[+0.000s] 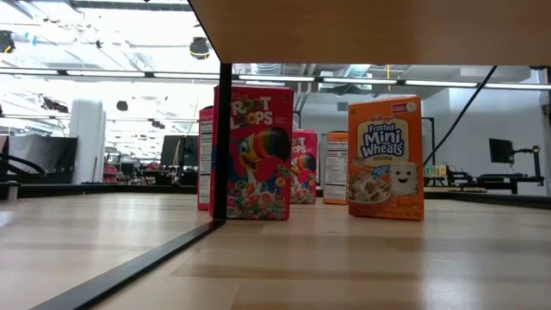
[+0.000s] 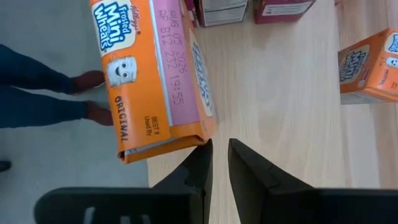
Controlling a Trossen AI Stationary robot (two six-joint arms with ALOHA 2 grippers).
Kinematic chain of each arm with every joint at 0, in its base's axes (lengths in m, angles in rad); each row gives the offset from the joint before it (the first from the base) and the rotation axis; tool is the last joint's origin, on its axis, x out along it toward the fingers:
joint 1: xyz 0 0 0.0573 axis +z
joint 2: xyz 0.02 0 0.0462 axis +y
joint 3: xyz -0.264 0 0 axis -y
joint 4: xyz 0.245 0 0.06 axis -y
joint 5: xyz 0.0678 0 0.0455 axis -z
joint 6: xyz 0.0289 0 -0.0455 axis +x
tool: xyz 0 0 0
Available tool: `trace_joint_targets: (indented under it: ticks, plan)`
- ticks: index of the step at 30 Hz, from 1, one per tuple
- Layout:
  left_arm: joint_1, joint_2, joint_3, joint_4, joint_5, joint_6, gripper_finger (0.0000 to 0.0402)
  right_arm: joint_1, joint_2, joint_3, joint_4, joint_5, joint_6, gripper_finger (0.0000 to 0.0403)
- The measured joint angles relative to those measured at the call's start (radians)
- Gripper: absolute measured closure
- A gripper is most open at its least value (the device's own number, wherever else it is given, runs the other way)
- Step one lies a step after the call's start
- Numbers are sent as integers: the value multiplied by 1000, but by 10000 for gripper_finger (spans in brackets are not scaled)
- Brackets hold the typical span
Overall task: Stack cereal on shelf
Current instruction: Put the orange cereal box on the bottom mid shelf, then put the orange cereal box on the table
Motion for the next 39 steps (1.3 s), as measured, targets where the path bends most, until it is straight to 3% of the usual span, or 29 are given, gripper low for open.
trace_joint_targets:
  ticks: [12,18,23,29,33,39]
  plan:
    - [0,0,0,0,-3,8,146,-24,-2,44,27,-6,-30,327]
    - [0,0,0,0,-4,8,146,-28,-3,99,-97,-7,-17,327]
    - [0,0,0,0,-4,7,146,-16,-3,99,-102,-33,-11,327]
    - [0,0,0,5,-1,-7,146,-105,-38,98,-126,31,-143,323]
    - [0,0,0,12,8,-16,146,-235,-115,99,-128,23,-283,293]
    - [0,0,0,8,8,-49,146,-401,-261,19,-129,18,-393,193]
